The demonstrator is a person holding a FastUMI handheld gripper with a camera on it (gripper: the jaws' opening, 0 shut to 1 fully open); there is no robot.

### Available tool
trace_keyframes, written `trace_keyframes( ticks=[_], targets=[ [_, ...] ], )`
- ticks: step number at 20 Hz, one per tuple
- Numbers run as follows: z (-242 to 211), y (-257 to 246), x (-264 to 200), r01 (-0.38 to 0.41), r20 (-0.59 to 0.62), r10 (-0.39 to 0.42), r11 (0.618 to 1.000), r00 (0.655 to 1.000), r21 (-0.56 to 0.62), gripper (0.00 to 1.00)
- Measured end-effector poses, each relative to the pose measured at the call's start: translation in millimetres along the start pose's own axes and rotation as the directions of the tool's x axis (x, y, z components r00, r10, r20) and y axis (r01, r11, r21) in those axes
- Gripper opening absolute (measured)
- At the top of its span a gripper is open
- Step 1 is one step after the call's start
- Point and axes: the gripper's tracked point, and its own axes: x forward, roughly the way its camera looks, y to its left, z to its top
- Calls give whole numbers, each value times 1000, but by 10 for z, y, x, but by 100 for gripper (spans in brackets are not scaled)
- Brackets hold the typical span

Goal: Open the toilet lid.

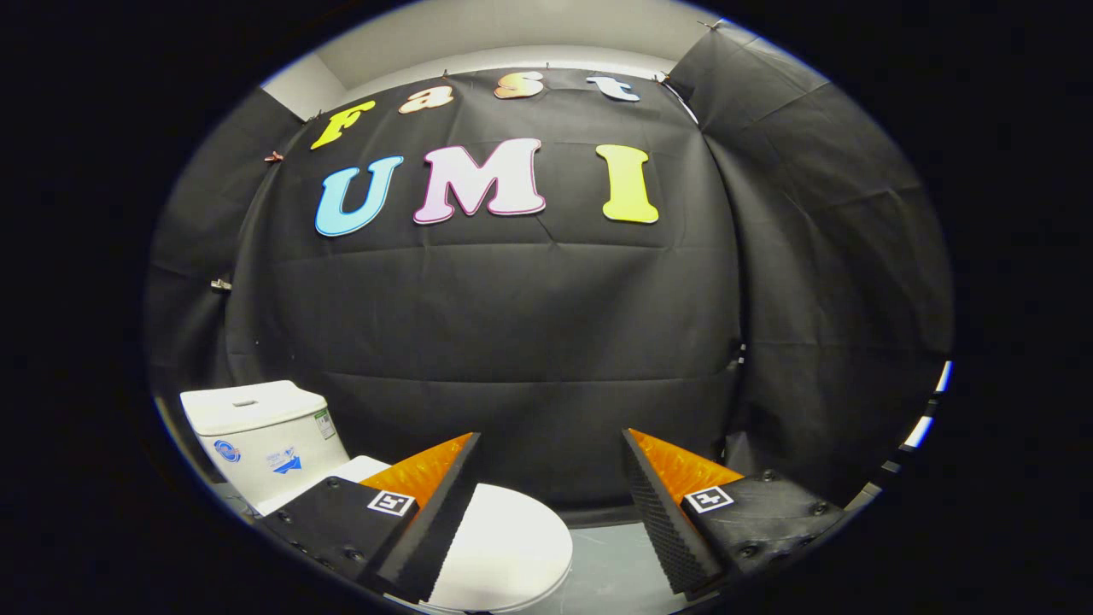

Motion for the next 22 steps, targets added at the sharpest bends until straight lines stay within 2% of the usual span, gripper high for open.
trace_keyframes(
  ticks=[5,11,16,22],
  targets=[
    [-25,23,-45,-8,-9,8,1000,1000,-12,99],
    [164,48,-90,-24,9,24,1000,1000,-10,99],
    [376,98,-99,-37,-1,38,998,999,50,98],
    [-12,51,-216,13,-71,-9,998,997,61,98]
  ],
)
